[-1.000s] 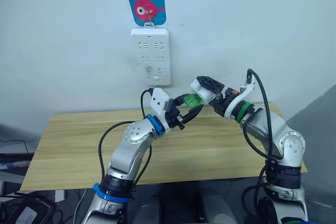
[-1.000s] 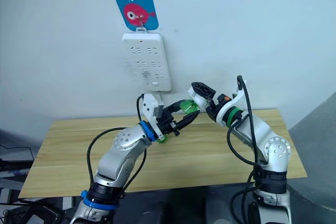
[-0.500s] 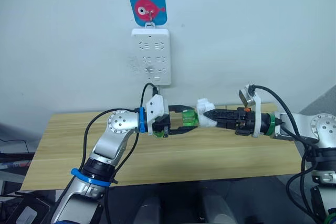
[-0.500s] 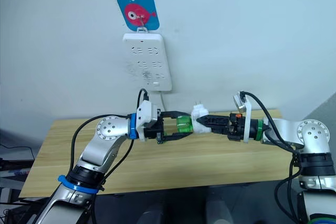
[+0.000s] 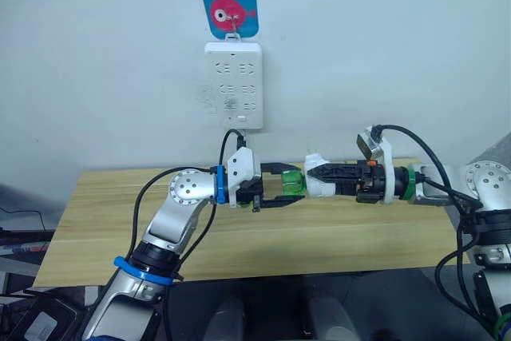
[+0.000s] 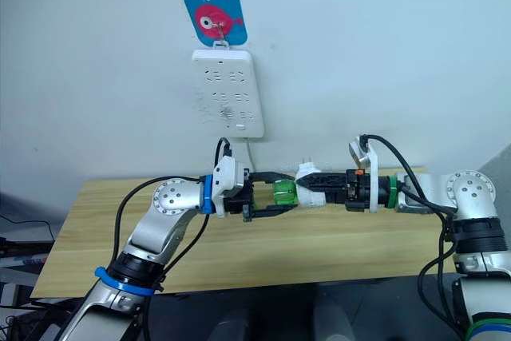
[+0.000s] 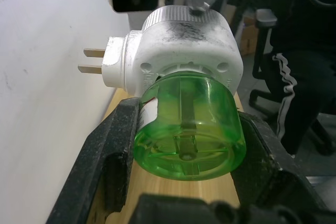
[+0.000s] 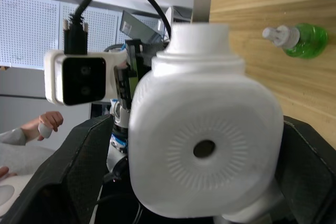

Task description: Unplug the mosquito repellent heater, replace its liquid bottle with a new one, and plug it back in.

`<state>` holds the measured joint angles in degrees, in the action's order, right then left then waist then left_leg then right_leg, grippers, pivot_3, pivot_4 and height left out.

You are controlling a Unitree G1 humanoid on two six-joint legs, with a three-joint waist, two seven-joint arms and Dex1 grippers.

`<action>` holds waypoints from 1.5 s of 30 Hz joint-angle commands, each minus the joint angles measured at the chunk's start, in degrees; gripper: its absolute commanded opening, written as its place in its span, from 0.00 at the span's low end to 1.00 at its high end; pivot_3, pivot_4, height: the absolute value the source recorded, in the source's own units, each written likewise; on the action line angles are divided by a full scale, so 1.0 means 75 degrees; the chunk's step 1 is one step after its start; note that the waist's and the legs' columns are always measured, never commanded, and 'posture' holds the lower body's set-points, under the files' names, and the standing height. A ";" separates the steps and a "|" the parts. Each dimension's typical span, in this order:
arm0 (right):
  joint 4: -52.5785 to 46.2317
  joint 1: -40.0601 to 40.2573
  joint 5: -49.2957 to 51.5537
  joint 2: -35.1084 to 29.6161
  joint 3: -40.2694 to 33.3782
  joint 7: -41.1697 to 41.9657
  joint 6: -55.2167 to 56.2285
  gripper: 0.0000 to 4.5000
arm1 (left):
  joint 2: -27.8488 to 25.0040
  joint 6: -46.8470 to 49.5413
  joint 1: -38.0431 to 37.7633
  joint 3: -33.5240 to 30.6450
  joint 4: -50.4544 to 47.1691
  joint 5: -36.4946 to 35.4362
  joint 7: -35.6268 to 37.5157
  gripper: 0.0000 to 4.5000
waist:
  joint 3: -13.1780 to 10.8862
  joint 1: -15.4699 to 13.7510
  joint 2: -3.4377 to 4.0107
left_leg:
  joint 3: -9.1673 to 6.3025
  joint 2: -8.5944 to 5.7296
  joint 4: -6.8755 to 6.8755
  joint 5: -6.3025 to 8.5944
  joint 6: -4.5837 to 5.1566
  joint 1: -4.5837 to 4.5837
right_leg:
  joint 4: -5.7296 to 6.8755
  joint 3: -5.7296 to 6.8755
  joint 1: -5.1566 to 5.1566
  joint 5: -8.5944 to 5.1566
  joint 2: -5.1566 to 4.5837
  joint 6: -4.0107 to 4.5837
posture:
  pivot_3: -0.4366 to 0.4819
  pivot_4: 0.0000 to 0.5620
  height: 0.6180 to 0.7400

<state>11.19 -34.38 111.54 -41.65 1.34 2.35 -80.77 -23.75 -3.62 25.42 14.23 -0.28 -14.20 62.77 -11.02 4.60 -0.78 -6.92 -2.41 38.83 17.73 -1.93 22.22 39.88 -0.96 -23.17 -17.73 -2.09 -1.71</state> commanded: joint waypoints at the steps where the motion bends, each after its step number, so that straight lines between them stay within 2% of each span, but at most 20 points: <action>1: -0.0106 -0.0091 0.0194 -0.0165 -0.0051 0.0125 0.0001 0.99 | 0.0039 0.0038 -0.0066 -0.0003 -0.0503 -0.0089 -0.0081 0.50 | 0.0000 0.0000 0.0000 | -0.0001 0.0000 0.0001 0.0000 0.0000 0.0002 | -0.0001 0.0001 0.0000 0.0001 0.0000 -0.0001 | 0.37 0.33 1.00; 3: -0.0053 -0.0096 0.0194 -0.0218 -0.0026 0.0074 0.0041 0.91 | 0.0044 0.0073 -0.0096 0.0012 -0.0554 -0.0091 -0.0086 0.50 | 0.0000 0.0002 0.0000 | -0.0001 0.0000 0.0001 0.0000 0.0001 0.0003 | -0.0002 0.0000 0.0000 0.0001 0.0000 -0.0002 | 0.37 0.34 1.00; 7: -0.0020 -0.0080 0.0194 -0.0276 -0.0032 0.0123 0.0024 0.66 | 0.0078 0.0094 -0.0054 0.0009 -0.0520 -0.0059 -0.0117 0.50 | 0.0000 0.0001 0.0000 | -0.0001 0.0000 0.0001 0.0001 0.0002 0.0004 | -0.0002 0.0002 0.0000 0.0001 0.0000 -0.0002 | 0.37 0.35 1.00; 14: -0.0141 -0.0172 0.0194 -0.0257 -0.0090 0.0487 0.0011 0.66 | 0.0233 0.0218 0.0126 0.0018 -0.0431 -0.0071 -0.0229 0.50 | -0.0001 -0.0001 -0.0001 | -0.0002 -0.0001 0.0003 0.0002 0.0003 0.0007 | -0.0002 0.0002 0.0000 0.0001 0.0000 -0.0002 | 0.37 0.36 1.00; 16: -0.0239 -0.0181 0.0194 -0.0324 -0.0066 0.0462 0.0075 0.66 | 0.0315 0.0646 0.0198 -0.0082 -0.0408 -0.0282 -0.0311 0.50 | -0.0002 0.0000 -0.0002 | -0.0002 -0.0001 0.0003 0.0002 0.0003 0.0008 | -0.0002 0.0002 0.0000 0.0001 0.0000 -0.0002 | 0.37 0.36 1.00; 18: -0.0456 -0.0177 0.0194 -0.0444 -0.0023 0.0519 0.0095 0.66 | 0.0370 0.1663 0.0290 -0.0225 -0.0478 -0.0765 -0.0395 0.50 | -0.0002 0.0003 -0.0002 | -0.0002 -0.0001 0.0005 0.0002 0.0003 0.0009 | -0.0002 0.0002 0.0000 0.0001 0.0000 -0.0002 | 0.37 0.36 1.00; 22: -0.0981 -0.0104 -0.0046 -0.0661 -0.0047 0.1192 -0.0125 0.66 | 0.0366 0.7242 0.1042 -0.1168 -0.0137 -0.3935 -0.0986 0.50 | -0.0009 0.0023 -0.0004 | -0.0020 -0.0003 0.0014 0.0002 0.0004 0.0022 | 0.0000 0.0013 -0.0002 0.0001 0.0001 -0.0002 | 0.37 0.36 1.00; 23: -0.1200 -0.0057 -0.0338 -0.0710 -0.0060 0.1469 -0.0218 0.66 | 0.0656 0.8943 0.1648 -0.2034 0.0976 -0.4877 -0.1566 0.50 | -0.0009 0.0022 -0.0004 | -0.0025 -0.0002 0.0014 0.0003 0.0005 0.0024 | -0.0003 0.0019 -0.0002 0.0001 0.0003 -0.0002 | 0.38 0.37 1.00; 24: -0.1364 -0.0014 -0.0573 -0.0743 -0.0067 0.1685 -0.0267 0.66 | 0.0884 1.0041 0.2097 -0.2676 0.1897 -0.5413 -0.2070 0.50 | -0.0017 0.0005 0.0002 | -0.0028 -0.0003 0.0015 0.0003 0.0005 0.0024 | 0.0001 0.0021 -0.0002 0.0001 0.0004 -0.0002 | 0.38 0.37 1.00; 26: -0.1483 0.0047 -0.0836 -0.0764 -0.0073 0.1976 -0.0304 0.66 | 0.0973 1.1063 0.2423 -0.3010 0.2611 -0.5641 -0.2315 0.50 | -0.0021 0.0024 -0.0004 | -0.0055 -0.0018 0.0034 0.0000 0.0010 0.0040 | -0.0002 0.0042 -0.0002 -0.0001 0.0014 -0.0007 | 0.38 0.37 1.00; 28: -0.1432 0.0020 -0.0814 -0.0761 -0.0064 0.2119 -0.0266 0.66 | 0.0648 1.1520 0.2191 -0.2350 0.1902 -0.5703 -0.1740 0.50 | -0.0020 0.0092 -0.0004 | -0.0054 -0.0017 0.0030 0.0001 0.0010 0.0034 | 0.0006 0.0035 -0.0001 0.0004 0.0024 -0.0016 | 0.37 0.37 1.00; 32: -0.1253 -0.0031 -0.0662 -0.0723 -0.0015 0.2002 0.0004 0.66 | 0.0664 1.1671 0.1960 -0.2194 0.1232 -0.5952 -0.1528 0.50 | -0.0025 0.0190 0.0002 | -0.0026 0.0003 0.0016 -0.0008 -0.0005 0.0023 | 0.0007 0.0014 -0.0007 0.0005 0.0021 -0.0014 | 0.35 0.37 1.00; 34: -0.1092 -0.0039 -0.0587 -0.0716 -0.0025 0.1876 0.0125 0.66 | 0.0744 1.1641 0.1880 -0.2388 0.1187 -0.6050 -0.1587 0.67 | -0.0025 0.0143 0.0002 | -0.0027 0.0004 0.0020 -0.0009 -0.0009 0.0026 | 0.0004 0.0018 -0.0007 0.0005 0.0015 -0.0014 | 0.35 0.37 1.00; 35: -0.1025 -0.0037 -0.0539 -0.0712 -0.0038 0.1812 0.0181 0.66 | 0.0755 1.1689 0.1846 -0.2507 0.1184 -0.6125 -0.1622 0.70 | -0.0025 0.0129 0.0002 | -0.0024 0.0002 0.0023 -0.0010 -0.0009 0.0025 | 0.0004 0.0015 -0.0007 0.0005 0.0012 -0.0014 | 0.35 0.37 1.00; 38: -0.0868 -0.0013 -0.0547 -0.0763 -0.0160 0.1690 0.0288 0.66 | 0.0671 1.1705 0.1572 -0.2781 0.0951 -0.6165 -0.1872 0.87 | -0.0025 0.0069 0.0002 | -0.0008 -0.0002 0.0030 -0.0010 -0.0009 0.0025 | -0.0001 0.0006 -0.0005 0.0005 0.0003 -0.0014 | 0.35 0.37 1.00; 40: -0.0758 0.0005 -0.0582 -0.0906 -0.0336 0.1732 0.0280 0.66 | 0.0326 1.1469 0.1213 -0.2791 0.0550 -0.5998 -0.1868 0.99 | -0.0025 0.0059 0.0002 | -0.0003 -0.0003 0.0030 -0.0010 -0.0009 0.0024 | -0.0003 0.0003 -0.0005 0.0005 0.0002 -0.0014 | 0.36 0.37 1.00; 42: -0.0535 0.0089 -0.0449 -0.1125 -0.0482 0.1716 0.0255 0.66 | -0.0162 1.1165 0.0957 -0.2782 0.0119 -0.5881 -0.1645 0.99 | -0.0029 0.0059 0.0001 | -0.0002 -0.0002 0.0027 -0.0009 -0.0009 0.0024 | -0.0003 0.0002 -0.0007 0.0005 0.0002 -0.0014 | 0.37 0.37 1.00; 45: -0.0451 0.0342 -0.0506 -0.1410 -0.0643 0.1793 0.0186 0.66 | -0.1017 1.0005 0.0613 -0.2615 -0.0921 -0.5445 -0.0981 0.99 | -0.0038 0.0023 0.0001 | -0.0009 -0.0001 0.0019 -0.0009 -0.0009 0.0026 | -0.0004 0.0008 -0.0011 0.0005 0.0001 -0.0014 | 0.36 0.37 1.00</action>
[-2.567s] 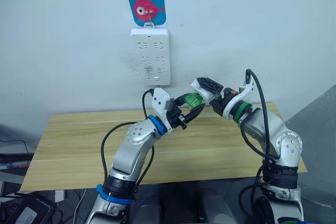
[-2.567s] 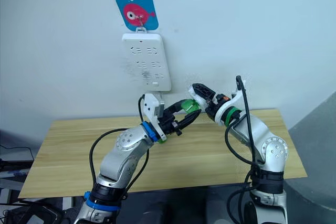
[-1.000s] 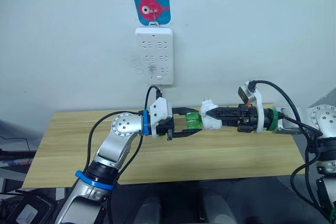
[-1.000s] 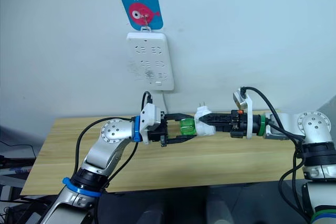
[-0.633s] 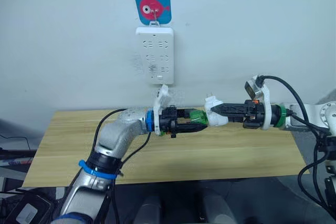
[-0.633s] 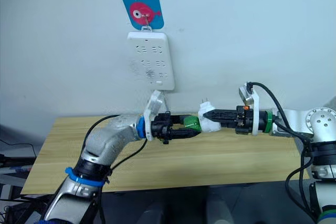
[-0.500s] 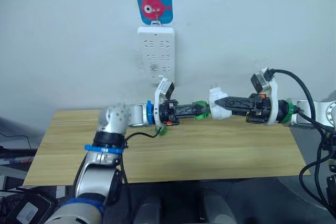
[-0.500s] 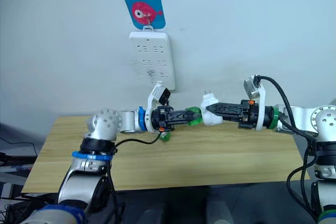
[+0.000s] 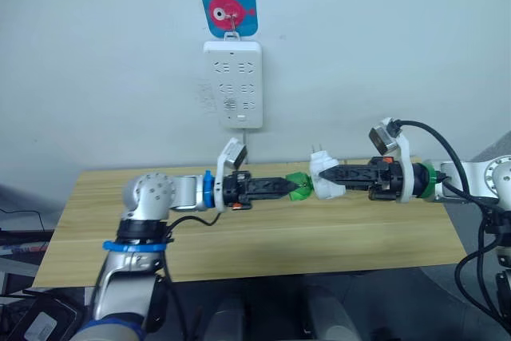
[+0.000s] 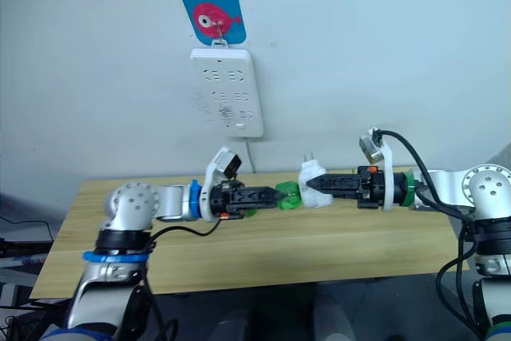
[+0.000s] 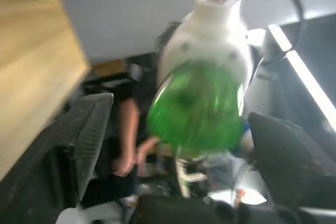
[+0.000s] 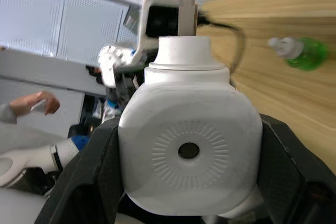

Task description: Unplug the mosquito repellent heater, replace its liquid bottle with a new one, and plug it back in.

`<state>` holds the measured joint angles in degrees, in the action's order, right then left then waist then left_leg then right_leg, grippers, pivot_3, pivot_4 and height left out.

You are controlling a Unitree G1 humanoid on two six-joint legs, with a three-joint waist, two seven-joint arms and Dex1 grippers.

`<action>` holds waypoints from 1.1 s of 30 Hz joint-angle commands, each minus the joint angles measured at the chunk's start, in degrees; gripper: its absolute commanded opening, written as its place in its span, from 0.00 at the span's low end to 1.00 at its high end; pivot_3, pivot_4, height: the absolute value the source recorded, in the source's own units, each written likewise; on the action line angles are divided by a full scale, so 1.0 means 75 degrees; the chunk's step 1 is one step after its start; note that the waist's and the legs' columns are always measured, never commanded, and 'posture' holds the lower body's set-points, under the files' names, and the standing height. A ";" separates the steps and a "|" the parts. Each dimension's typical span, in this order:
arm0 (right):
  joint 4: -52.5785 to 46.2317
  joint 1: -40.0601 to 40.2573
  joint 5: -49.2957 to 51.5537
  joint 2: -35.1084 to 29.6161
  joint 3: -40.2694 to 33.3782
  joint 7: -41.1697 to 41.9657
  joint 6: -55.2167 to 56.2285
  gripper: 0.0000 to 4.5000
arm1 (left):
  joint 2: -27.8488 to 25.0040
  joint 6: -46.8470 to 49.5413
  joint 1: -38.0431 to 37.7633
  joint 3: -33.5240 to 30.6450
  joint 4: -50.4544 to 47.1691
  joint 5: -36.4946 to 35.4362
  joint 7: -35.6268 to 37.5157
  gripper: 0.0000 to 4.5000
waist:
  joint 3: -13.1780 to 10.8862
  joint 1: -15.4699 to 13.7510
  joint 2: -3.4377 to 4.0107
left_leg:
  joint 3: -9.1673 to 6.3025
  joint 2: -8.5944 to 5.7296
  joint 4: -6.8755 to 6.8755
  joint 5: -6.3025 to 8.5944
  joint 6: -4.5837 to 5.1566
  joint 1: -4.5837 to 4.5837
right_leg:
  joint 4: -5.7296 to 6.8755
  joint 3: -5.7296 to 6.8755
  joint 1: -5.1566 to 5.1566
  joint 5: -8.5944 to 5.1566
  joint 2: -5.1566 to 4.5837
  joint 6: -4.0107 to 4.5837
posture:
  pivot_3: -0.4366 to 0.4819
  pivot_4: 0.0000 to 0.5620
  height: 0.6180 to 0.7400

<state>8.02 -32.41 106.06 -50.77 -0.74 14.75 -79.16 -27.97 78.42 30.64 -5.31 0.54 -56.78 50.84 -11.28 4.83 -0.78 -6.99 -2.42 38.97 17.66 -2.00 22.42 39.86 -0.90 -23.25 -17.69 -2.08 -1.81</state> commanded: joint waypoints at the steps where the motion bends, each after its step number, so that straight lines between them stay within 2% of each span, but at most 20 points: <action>1: -0.0010 0.0120 0.0192 -0.0221 -0.0398 0.0143 -0.0022 0.66 | -0.0650 -0.1466 -0.0248 0.0095 -0.1345 0.0502 0.0778 0.99 | -0.0003 -0.0013 0.0003 | -0.0001 0.0000 -0.0001 0.0000 0.0000 0.0001 | -0.0003 0.0000 0.0000 0.0000 0.0000 0.0000 | 0.36 0.37 1.00; 2: 0.0010 0.0144 0.0137 -0.0232 -0.0423 0.0149 -0.0013 0.66 | -0.0864 -0.2303 -0.0503 0.0364 -0.1701 0.1053 0.0962 0.99 | -0.0002 -0.0016 0.0003 | 0.0002 0.0000 -0.0001 0.0000 0.0000 0.0001 | -0.0006 -0.0002 0.0000 0.0000 -0.0002 0.0000 | 0.38 0.37 1.00; 4: -0.0006 0.0155 0.0026 -0.0228 -0.0445 0.0218 -0.0037 0.66 | -0.1520 -0.5298 -0.1251 0.1374 -0.2219 0.3108 0.1700 0.99 | -0.0001 -0.0042 0.0009 | 0.0011 0.0000 -0.0003 0.0000 -0.0001 -0.0001 | -0.0028 -0.0006 0.0009 0.0000 -0.0006 0.0000 | 0.38 0.37 1.00; 6: 0.0033 0.0143 0.0002 -0.0190 -0.0443 0.0216 -0.0036 0.66 | -0.1630 -0.9446 -0.1850 0.1933 -0.1996 0.5080 0.2197 0.99 | -0.0004 -0.0049 0.0026 | 0.0050 0.0007 -0.0020 -0.0001 -0.0002 -0.0009 | -0.0062 -0.0020 0.0011 0.0002 -0.0007 0.0004 | 0.39 0.36 1.00; 10: 0.0260 -0.0106 0.0198 0.0040 -0.0362 -0.0028 0.0056 0.66 | -0.0657 -1.4084 -0.1664 0.1834 -0.0659 0.7009 0.0719 0.99 | -0.0011 -0.0301 0.0026 | 0.0074 0.0020 -0.0008 -0.0001 0.0002 0.0008 | -0.0115 -0.0020 0.0010 0.0052 -0.0011 0.0011 | 0.40 0.35 1.00; 15: 0.0439 -0.0452 0.0898 0.0428 -0.0281 -0.0612 0.0255 0.66 | -0.0245 -1.7202 -0.1198 0.1816 0.0619 0.8441 -0.0518 0.99 | -0.0010 -0.0445 0.0027 | 0.0092 0.0011 0.0001 0.0007 0.0047 0.0020 | -0.0125 -0.0032 0.0005 0.0096 -0.0022 -0.0024 | 0.40 0.35 1.00; 18: 0.0364 -0.0621 0.0926 0.0662 -0.0317 -0.0710 0.0190 0.66 | -0.0105 -1.8202 -0.0879 0.1845 0.1037 0.8938 -0.1102 0.99 | -0.0010 -0.0443 0.0026 | 0.0092 0.0012 0.0001 0.0006 0.0048 0.0027 | -0.0127 -0.0029 -0.0001 0.0114 -0.0024 -0.0039 | 0.40 0.35 1.00; 22: 0.0210 -0.0610 0.0926 0.0760 -0.0262 -0.0743 0.0077 0.66 | 0.0265 -1.8714 -0.0291 0.1821 0.1383 0.9681 -0.1954 0.99 | -0.0009 -0.0445 0.0026 | 0.0082 0.0012 0.0002 0.0005 0.0048 0.0033 | -0.0120 -0.0019 -0.0005 0.0115 -0.0025 -0.0040 | 0.40 0.34 1.00; 33: 0.0055 -0.0416 0.0926 0.0794 -0.0285 -0.0811 0.0068 0.66 | 0.0210 -1.9147 0.0391 0.2259 0.2183 1.0507 -0.2869 0.99 | -0.0008 -0.0394 0.0028 | 0.0087 0.0014 0.0004 0.0001 0.0047 0.0029 | -0.0111 -0.0014 -0.0005 0.0115 -0.0023 -0.0040 | 0.40 0.34 1.00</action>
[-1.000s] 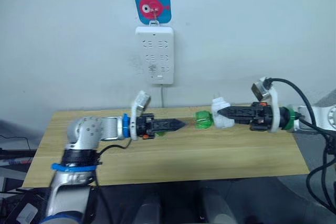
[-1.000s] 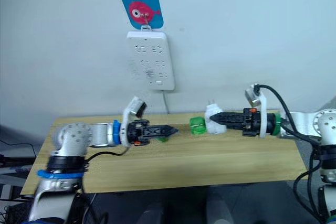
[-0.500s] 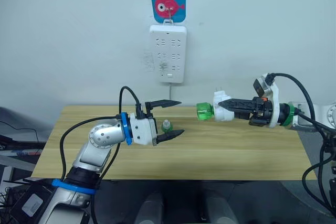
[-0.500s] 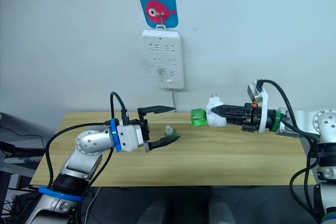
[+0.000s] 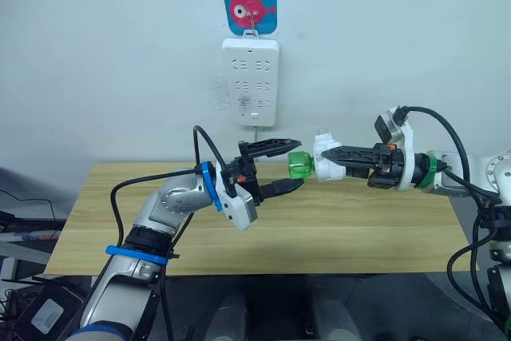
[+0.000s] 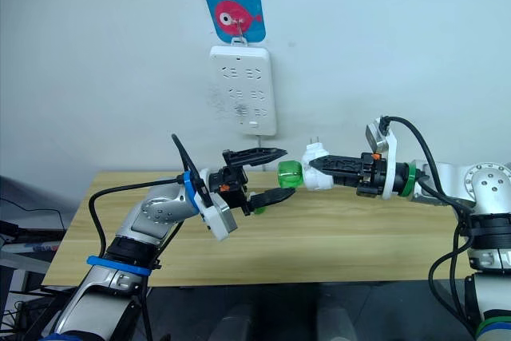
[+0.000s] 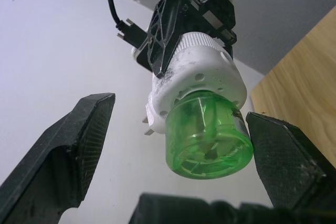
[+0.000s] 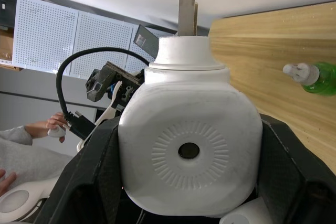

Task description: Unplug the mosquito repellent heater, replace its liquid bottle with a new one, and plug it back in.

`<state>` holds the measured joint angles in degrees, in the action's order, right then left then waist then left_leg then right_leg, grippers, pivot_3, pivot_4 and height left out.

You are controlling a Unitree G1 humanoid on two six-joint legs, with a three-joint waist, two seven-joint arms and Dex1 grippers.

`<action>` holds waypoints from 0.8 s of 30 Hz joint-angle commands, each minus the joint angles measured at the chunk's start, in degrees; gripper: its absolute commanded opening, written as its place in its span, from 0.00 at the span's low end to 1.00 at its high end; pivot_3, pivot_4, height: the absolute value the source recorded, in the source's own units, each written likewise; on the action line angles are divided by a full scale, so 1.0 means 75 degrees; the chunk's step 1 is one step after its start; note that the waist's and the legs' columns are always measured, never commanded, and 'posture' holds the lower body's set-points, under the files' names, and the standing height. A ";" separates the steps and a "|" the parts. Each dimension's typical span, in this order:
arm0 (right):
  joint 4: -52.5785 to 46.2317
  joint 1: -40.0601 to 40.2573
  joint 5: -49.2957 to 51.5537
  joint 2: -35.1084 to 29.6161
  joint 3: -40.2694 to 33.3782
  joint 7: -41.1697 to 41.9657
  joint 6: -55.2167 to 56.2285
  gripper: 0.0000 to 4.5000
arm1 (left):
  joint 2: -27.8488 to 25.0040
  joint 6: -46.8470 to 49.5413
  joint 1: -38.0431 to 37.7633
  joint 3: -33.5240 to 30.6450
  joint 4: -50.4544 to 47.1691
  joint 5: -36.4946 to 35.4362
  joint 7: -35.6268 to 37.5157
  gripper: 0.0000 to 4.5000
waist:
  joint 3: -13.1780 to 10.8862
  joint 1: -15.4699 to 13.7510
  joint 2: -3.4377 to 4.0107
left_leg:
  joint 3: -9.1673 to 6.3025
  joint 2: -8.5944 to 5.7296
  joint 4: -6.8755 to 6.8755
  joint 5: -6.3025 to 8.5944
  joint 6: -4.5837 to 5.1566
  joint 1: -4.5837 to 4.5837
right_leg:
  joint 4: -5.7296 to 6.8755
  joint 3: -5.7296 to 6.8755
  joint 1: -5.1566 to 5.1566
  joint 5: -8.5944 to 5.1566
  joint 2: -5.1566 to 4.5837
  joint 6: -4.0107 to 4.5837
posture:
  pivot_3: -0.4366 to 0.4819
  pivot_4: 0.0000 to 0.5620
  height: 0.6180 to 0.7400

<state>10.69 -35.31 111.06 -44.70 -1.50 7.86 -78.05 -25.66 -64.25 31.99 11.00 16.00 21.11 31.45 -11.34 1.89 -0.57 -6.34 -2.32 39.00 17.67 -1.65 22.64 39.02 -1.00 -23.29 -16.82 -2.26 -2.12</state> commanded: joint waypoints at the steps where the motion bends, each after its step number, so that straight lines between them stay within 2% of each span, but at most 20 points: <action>1: -0.0314 -0.0029 0.0259 -0.0015 -0.0181 0.0125 -0.0088 0.66 | -0.0119 -0.0132 0.0262 0.0118 0.0250 0.0188 -0.0332 0.95 | 0.0000 -0.0003 0.0000 | 0.0000 0.0000 0.0000 0.0000 0.0000 0.0001 | 0.0000 0.0000 0.0000 0.0000 0.0000 0.0000 | 0.40 0.34 1.00; 3: -0.0320 -0.0033 0.0259 -0.0002 -0.0187 0.0132 -0.0091 0.66 | -0.0148 -0.0171 0.0336 0.0159 0.0420 0.0282 -0.0468 0.87 | 0.0000 -0.0003 0.0000 | -0.0001 -0.0001 0.0000 0.0000 0.0000 0.0001 | -0.0001 0.0001 0.0000 0.0000 0.0000 0.0000 | 0.40 0.34 1.00; 9: -0.0368 -0.0008 0.0259 -0.0028 -0.0175 0.0147 -0.0098 0.66 | -0.0184 -0.0299 0.0424 0.0328 0.0441 0.0229 -0.0753 0.50 | 0.0000 -0.0002 0.0000 | -0.0007 0.0000 0.0000 -0.0004 -0.0007 0.0002 | -0.0001 0.0003 0.0000 0.0000 -0.0001 0.0000 | 0.39 0.35 1.00; 15: -0.0382 0.0020 0.0259 -0.0050 -0.0116 0.0161 -0.0097 0.66 | -0.0367 -0.0297 0.0284 0.0579 0.0209 -0.0112 -0.0690 0.50 | 0.0000 -0.0002 0.0000 | -0.0005 -0.0001 0.0001 -0.0003 -0.0005 0.0002 | -0.0001 0.0001 0.0000 0.0000 -0.0001 0.0001 | 0.40 0.35 1.00; 18: -0.0436 0.0023 0.0259 -0.0176 -0.0034 0.0209 -0.0127 0.66 | -0.0647 0.0275 0.0156 0.1153 -0.0154 -0.1377 -0.0008 0.50 | 0.0000 0.0001 0.0000 | -0.0007 0.0000 0.0000 -0.0004 -0.0007 0.0002 | -0.0001 0.0002 0.0000 0.0000 -0.0001 0.0001 | 0.40 0.35 1.00; 20: -0.0582 0.0054 0.0148 -0.0358 -0.0009 0.0480 -0.0277 0.66 | -0.0944 0.1607 0.0024 0.1766 -0.0984 -0.3253 0.1139 0.50 | 0.0000 0.0004 0.0001 | -0.0009 0.0000 0.0000 -0.0004 -0.0007 0.0002 | -0.0002 0.0001 0.0000 0.0000 -0.0002 0.0001 | 0.40 0.36 1.00; 21: -0.0621 0.0084 0.0051 -0.0443 -0.0019 0.0661 -0.0372 0.66 | -0.1049 0.2660 -0.0019 0.1929 -0.1460 -0.4136 0.1727 0.50 | 0.0000 0.0014 0.0001 | -0.0012 0.0001 0.0000 -0.0004 -0.0007 0.0004 | -0.0005 0.0001 -0.0001 0.0000 -0.0003 0.0001 | 0.40 0.36 1.00; 22: -0.0646 0.0114 -0.0069 -0.0524 -0.0033 0.0851 -0.0464 0.66 | -0.1122 0.4310 -0.0015 0.1913 -0.1971 -0.5078 0.2077 0.50 | 0.0000 0.0016 0.0001 | -0.0017 0.0001 0.0001 -0.0006 -0.0009 0.0008 | -0.0006 0.0001 -0.0003 0.0000 -0.0006 0.0001 | 0.40 0.36 1.00; 24: -0.0732 0.0159 -0.0408 -0.0666 -0.0045 0.1252 -0.0608 0.66 | -0.1400 0.8306 0.0239 0.1746 -0.2883 -0.7436 0.2180 0.50 | 0.0000 -0.0006 0.0002 | -0.0033 0.0000 0.0009 -0.0005 -0.0008 0.0019 | -0.0010 0.0009 -0.0003 0.0001 -0.0007 0.0002 | 0.40 0.35 1.00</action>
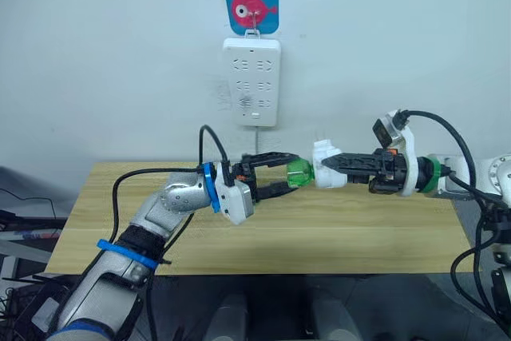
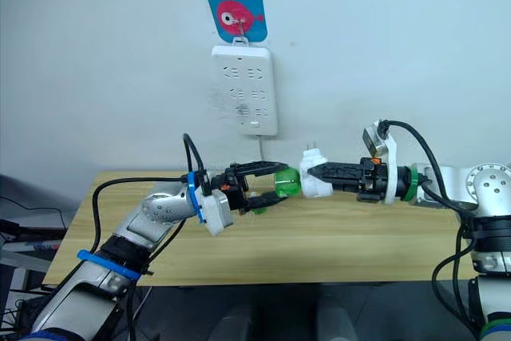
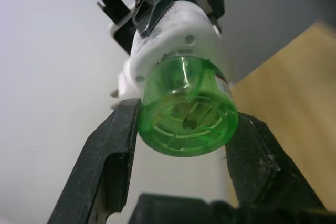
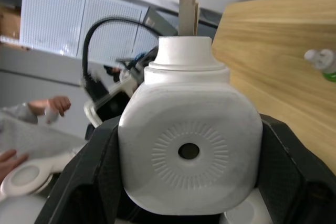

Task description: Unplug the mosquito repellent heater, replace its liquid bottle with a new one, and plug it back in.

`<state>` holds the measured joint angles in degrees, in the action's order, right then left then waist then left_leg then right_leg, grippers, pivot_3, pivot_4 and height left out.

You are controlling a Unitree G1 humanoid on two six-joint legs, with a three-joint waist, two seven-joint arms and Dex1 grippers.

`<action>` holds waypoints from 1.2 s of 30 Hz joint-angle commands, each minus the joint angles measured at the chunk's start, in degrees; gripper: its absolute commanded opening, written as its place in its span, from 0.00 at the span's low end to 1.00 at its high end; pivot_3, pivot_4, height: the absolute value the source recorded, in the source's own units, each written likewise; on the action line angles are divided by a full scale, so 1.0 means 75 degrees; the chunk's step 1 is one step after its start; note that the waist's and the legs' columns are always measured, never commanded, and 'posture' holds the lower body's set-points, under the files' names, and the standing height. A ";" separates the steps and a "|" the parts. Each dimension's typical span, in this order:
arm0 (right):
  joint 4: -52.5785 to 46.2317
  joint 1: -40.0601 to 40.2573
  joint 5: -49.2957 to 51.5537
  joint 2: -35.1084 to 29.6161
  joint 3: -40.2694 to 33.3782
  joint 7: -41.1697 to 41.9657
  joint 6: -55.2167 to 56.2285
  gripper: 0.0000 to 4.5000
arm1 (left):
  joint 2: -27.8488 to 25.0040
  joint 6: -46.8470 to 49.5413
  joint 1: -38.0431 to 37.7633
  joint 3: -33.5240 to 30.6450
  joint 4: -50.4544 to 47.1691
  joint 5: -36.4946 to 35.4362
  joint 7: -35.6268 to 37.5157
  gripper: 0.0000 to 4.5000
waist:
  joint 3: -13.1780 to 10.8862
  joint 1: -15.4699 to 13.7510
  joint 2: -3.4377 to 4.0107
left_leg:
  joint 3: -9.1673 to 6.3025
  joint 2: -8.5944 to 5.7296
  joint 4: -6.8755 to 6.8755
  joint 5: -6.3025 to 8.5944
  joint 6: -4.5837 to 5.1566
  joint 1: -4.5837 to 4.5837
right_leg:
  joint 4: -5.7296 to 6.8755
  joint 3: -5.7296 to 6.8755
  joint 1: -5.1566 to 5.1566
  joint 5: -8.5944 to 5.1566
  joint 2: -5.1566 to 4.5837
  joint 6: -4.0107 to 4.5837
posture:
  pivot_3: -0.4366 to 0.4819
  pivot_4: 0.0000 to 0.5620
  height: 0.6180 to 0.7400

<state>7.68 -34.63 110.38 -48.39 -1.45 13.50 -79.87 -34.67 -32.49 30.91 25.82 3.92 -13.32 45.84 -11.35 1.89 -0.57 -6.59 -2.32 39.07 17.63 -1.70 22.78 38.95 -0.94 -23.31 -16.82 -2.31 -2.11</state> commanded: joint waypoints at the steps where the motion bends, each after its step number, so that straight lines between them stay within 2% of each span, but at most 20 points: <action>1: -0.0367 0.0068 -0.0460 -0.0214 -0.0045 0.0659 -0.0404 0.66 | -0.0295 0.5871 0.0584 -0.0415 -0.1526 -0.4207 0.0005 0.50 | 0.0001 -0.0008 0.0001 | -0.0008 -0.0001 0.0002 0.0003 0.0006 0.0002 | -0.0004 0.0002 0.0001 0.0000 0.0000 0.0000 | 0.40 0.35 1.00; 3: -0.0417 0.0044 -0.0761 -0.0207 -0.0049 0.0883 -0.0404 0.66 | -0.0448 0.8707 0.0916 -0.0837 -0.1532 -0.6861 -0.0438 0.50 | 0.0001 0.0016 0.0001 | -0.0022 -0.0003 0.0009 0.0007 0.0015 0.0007 | -0.0002 0.0010 0.0002 0.0000 0.0002 0.0000 | 0.41 0.35 1.00; 5: -0.0396 -0.0005 -0.0954 -0.0158 -0.0043 0.1045 -0.0397 0.66 | -0.0485 1.0628 0.1163 -0.1235 -0.0996 -0.8897 -0.0819 0.50 | 0.0001 0.0076 0.0001 | -0.0039 -0.0002 0.0009 0.0007 0.0018 0.0004 | 0.0001 0.0023 0.0003 -0.0001 0.0008 0.0000 | 0.41 0.35 1.00; 7: -0.0366 -0.0065 -0.1067 -0.0104 -0.0023 0.1173 -0.0403 0.66 | -0.0408 1.2032 0.1334 -0.1535 -0.0106 -1.0286 -0.1208 0.50 | 0.0001 0.0171 0.0001 | -0.0051 -0.0002 0.0006 0.0007 0.0017 0.0002 | 0.0008 0.0037 0.0004 -0.0001 0.0015 0.0001 | 0.41 0.35 1.00; 9: -0.0338 -0.0153 -0.1076 -0.0054 -0.0004 0.1209 -0.0409 0.66 | -0.0371 1.2986 0.1258 -0.1623 0.0532 -1.0444 -0.1033 0.50 | 0.0001 0.0228 0.0001 | -0.0048 -0.0006 0.0004 0.0000 0.0006 -0.0005 | 0.0016 0.0039 0.0003 -0.0001 0.0025 0.0000 | 0.40 0.35 1.00; 14: -0.0310 -0.0111 -0.0965 -0.0043 -0.0017 0.1033 -0.0289 0.66 | -0.0079 1.3619 0.0900 -0.2032 0.0354 -1.0185 -0.1205 0.50 | 0.0000 0.0363 0.0001 | -0.0026 -0.0009 0.0000 -0.0011 -0.0014 -0.0013 | 0.0014 0.0020 0.0003 -0.0002 0.0031 -0.0001 | 0.39 0.33 1.00; 16: -0.0270 -0.0076 -0.0862 -0.0032 -0.0036 0.0917 -0.0222 0.66 | 0.0064 1.3700 0.0753 -0.2258 0.0179 -1.0172 -0.1289 0.66 | 0.0001 0.0365 0.0001 | -0.0024 -0.0009 0.0003 -0.0012 -0.0016 -0.0012 | 0.0013 0.0018 0.0003 -0.0002 0.0028 -0.0001 | 0.38 0.33 1.00; 21: -0.0145 -0.0012 -0.0654 -0.0072 -0.0101 0.0706 -0.0174 0.66 | 0.0227 1.3935 0.0396 -0.2789 -0.0078 -1.0039 -0.1538 0.98 | 0.0001 0.0363 0.0001 | -0.0008 -0.0007 0.0005 -0.0012 -0.0016 -0.0017 | 0.0015 0.0005 0.0003 -0.0002 0.0024 -0.0001 | 0.39 0.33 1.00; 24: -0.0019 0.0002 -0.0804 -0.0021 -0.0212 0.0601 -0.0071 0.66 | -0.0158 1.3973 -0.0103 -0.3163 -0.0371 -0.9609 -0.1291 0.99 | 0.0002 0.0383 0.0002 | 0.0012 -0.0006 0.0000 -0.0012 -0.0016 -0.0024 | 0.0015 -0.0007 0.0002 -0.0002 0.0023 -0.0001 | 0.38 0.32 1.00; 27: 0.0353 -0.0114 -0.0820 0.0027 -0.0339 0.0409 0.0072 0.66 | -0.1104 1.3384 -0.0986 -0.3429 -0.1382 -0.8463 -0.0371 0.99 | 0.0002 0.0429 0.0003 | 0.0016 0.0001 -0.0005 -0.0012 -0.0016 -0.0027 | 0.0016 -0.0009 -0.0004 -0.0002 0.0024 -0.0001 | 0.39 0.32 1.00; 29: 0.0512 -0.0179 -0.0840 0.0036 -0.0394 0.0355 0.0067 0.66 | -0.1442 1.2505 -0.1413 -0.3442 -0.2009 -0.7496 0.0119 0.99 | 0.0003 0.0413 0.0005 | 0.0028 0.0002 -0.0016 -0.0012 -0.0016 -0.0030 | 0.0017 -0.0015 -0.0011 -0.0002 0.0024 0.0000 | 0.39 0.33 1.00; 32: 0.0804 -0.0363 -0.0828 0.0122 -0.0449 0.0241 0.0032 0.66 | -0.1515 0.7020 -0.2050 -0.2477 -0.2974 -0.2953 0.0987 0.99 | 0.0005 0.0306 0.0009 | 0.0036 -0.0002 -0.0014 -0.0012 -0.0017 -0.0028 | 0.0006 -0.0016 -0.0005 -0.0001 0.0016 0.0000 | 0.40 0.33 1.00; 34: 0.0879 -0.0424 -0.0847 0.0165 -0.0470 0.0216 -0.0019 0.66 | -0.1252 0.4621 -0.2172 -0.2236 -0.2780 -0.1356 0.1213 0.99 | 0.0006 0.0154 0.0010 | 0.0060 -0.0004 -0.0012 -0.0013 -0.0018 -0.0029 | -0.0006 -0.0021 -0.0002 0.0000 0.0012 0.0002 | 0.42 0.33 1.00; 36: 0.0980 -0.0509 -0.0800 0.0250 -0.0462 0.0153 -0.0064 0.66 | -0.0738 0.2111 -0.1997 -0.2310 -0.1852 0.0066 0.0664 0.99 | 0.0007 0.0002 0.0011 | 0.0066 -0.0006 -0.0009 -0.0013 -0.0018 -0.0028 | -0.0010 -0.0028 -0.0001 0.0000 0.0004 0.0003 | 0.42 0.33 1.00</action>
<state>15.09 -37.33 102.69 -46.63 -3.25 14.58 -80.00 -41.20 -2.57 15.15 9.03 -12.71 -20.87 52.56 -11.29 1.91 -0.48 -6.06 -2.35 39.02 17.54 -1.83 22.58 38.86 -1.14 -23.32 -16.81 -2.28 -2.08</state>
